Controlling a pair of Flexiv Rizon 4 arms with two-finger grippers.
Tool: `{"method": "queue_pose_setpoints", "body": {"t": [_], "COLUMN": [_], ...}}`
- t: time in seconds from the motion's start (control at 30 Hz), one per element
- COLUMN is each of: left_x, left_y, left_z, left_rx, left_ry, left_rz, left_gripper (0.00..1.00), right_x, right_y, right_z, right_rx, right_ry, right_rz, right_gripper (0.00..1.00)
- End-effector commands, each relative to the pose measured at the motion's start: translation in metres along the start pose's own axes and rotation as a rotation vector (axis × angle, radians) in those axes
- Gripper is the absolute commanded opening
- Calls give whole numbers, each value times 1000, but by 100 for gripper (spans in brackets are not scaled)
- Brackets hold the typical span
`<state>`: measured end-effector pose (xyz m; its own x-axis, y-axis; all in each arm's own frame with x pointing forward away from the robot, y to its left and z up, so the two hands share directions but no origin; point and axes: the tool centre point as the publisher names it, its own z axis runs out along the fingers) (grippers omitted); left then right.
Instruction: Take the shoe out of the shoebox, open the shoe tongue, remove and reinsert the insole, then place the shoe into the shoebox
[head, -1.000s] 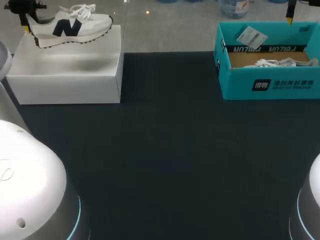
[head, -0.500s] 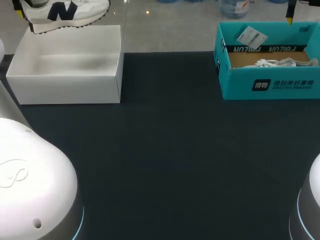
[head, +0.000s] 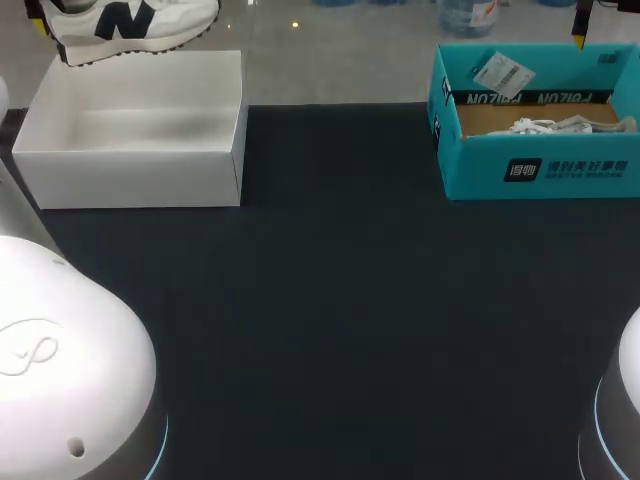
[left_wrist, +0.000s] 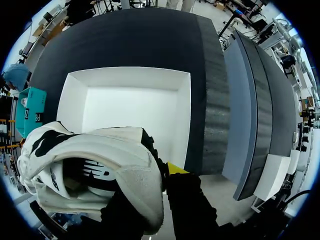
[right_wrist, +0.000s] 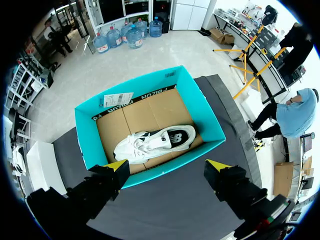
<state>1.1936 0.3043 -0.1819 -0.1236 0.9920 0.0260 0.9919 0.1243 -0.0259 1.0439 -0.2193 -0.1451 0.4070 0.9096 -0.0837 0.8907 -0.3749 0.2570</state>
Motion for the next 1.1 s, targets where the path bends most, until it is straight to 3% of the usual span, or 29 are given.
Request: {"method": "queue_pose_setpoints", "body": {"t": [0.03,0.27,0.43,0.8,1.1], "left_x": [1,-9,-19,-41,-47], "left_y": [-16,-63,-96,-167,-207], "left_z": [-11,-31,-42,-48,-44], "left_rx": [28,-61,-64,-141,-147], "left_ry": [20,71,83,111,121], "left_rz": [-32,-114,-126,-121,-109], "left_gripper": [0,0,0,0,0], "right_x": [0,0,0,0,0], "right_y": [0,0,0,0,0], "right_z": [0,0,0,0,0], "right_rx": [-1,-1,-1,-1,-1], "right_ry": [0,0,0,0,0], "right_rz": [0,0,0,0,0], "right_gripper": [100,100,100,100,100]}}
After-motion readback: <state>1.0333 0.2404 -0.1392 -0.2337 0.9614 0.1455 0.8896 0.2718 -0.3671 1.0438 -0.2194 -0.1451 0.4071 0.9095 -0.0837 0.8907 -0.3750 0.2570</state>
